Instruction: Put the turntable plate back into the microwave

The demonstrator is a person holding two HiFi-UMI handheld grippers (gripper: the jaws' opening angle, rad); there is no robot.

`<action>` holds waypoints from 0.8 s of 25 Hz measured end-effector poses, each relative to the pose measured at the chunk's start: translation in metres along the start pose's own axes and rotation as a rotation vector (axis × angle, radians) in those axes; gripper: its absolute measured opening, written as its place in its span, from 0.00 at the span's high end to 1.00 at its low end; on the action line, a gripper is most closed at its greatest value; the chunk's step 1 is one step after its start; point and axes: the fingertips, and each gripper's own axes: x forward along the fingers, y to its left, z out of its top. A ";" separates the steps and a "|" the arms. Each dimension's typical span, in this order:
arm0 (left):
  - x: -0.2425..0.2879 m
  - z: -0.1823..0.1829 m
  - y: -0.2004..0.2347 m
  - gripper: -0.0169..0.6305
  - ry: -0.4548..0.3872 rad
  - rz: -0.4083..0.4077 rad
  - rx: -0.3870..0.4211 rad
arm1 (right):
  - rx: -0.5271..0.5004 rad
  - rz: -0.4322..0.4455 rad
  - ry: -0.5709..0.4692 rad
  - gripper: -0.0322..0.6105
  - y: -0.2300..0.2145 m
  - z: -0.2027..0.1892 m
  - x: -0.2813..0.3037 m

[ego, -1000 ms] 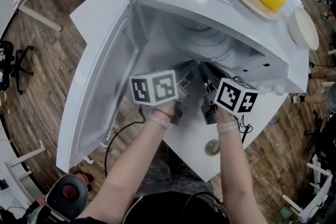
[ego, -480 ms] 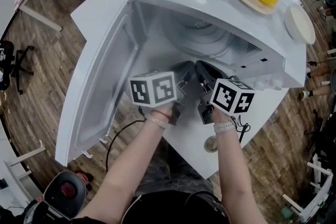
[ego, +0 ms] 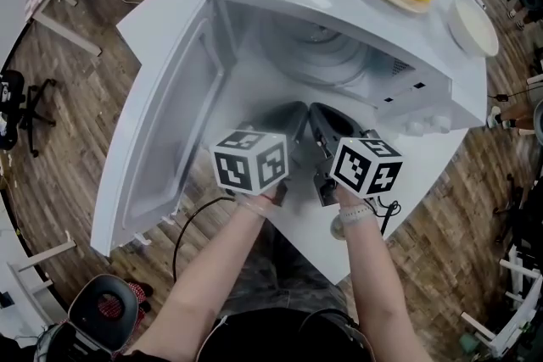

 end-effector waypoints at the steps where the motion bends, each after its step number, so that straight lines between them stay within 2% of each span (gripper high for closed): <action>1: -0.002 0.000 -0.001 0.94 -0.008 0.006 0.017 | -0.006 -0.001 -0.009 0.92 0.002 0.001 -0.002; 7: -0.016 0.004 -0.012 0.94 -0.069 0.019 0.069 | -0.063 -0.002 -0.071 0.92 0.015 0.007 -0.015; 20: -0.065 0.002 -0.041 0.95 -0.152 0.047 0.194 | -0.225 -0.006 -0.122 0.92 0.060 0.000 -0.052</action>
